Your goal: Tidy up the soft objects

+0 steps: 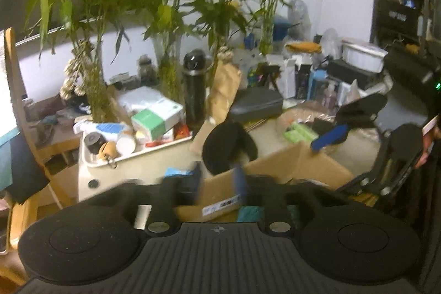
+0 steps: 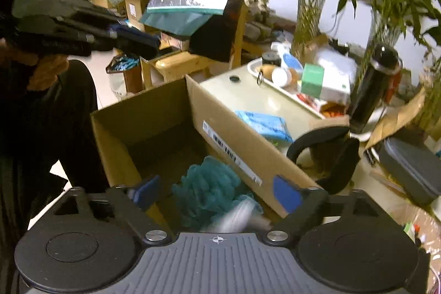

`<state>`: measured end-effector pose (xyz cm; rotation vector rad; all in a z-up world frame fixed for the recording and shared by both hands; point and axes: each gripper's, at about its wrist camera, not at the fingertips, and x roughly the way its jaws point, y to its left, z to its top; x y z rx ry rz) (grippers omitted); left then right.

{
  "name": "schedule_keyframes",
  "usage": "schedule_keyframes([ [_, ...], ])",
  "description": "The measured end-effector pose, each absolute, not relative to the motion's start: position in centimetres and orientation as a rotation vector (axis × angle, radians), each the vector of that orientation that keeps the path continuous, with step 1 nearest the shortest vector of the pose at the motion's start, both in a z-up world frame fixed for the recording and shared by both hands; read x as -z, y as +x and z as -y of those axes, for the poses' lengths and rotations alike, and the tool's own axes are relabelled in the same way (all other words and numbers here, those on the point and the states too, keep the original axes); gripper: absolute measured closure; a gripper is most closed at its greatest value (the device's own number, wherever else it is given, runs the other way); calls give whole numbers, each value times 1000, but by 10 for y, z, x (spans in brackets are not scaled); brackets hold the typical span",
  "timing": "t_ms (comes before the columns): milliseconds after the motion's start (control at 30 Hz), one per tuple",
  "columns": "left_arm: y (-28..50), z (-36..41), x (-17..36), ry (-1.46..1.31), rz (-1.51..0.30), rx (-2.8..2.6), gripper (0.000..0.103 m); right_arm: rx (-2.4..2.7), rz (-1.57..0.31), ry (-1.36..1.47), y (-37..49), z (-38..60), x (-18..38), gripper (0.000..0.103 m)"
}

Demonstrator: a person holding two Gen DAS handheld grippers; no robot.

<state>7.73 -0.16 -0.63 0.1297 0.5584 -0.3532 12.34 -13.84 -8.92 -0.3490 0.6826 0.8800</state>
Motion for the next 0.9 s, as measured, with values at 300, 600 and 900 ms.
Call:
schedule_keyframes([
  [300, 74, -11, 17, 131, -595, 300, 28, -824, -647, -360, 130, 136, 88, 0],
  [600, 81, -21, 25, 82, -630, 265, 28, -621, -609, -322, 150, 139, 85, 0],
  [900, 91, -32, 26, -11, -644, 246, 28, -528, -624, -286, 163, 145, 87, 0],
])
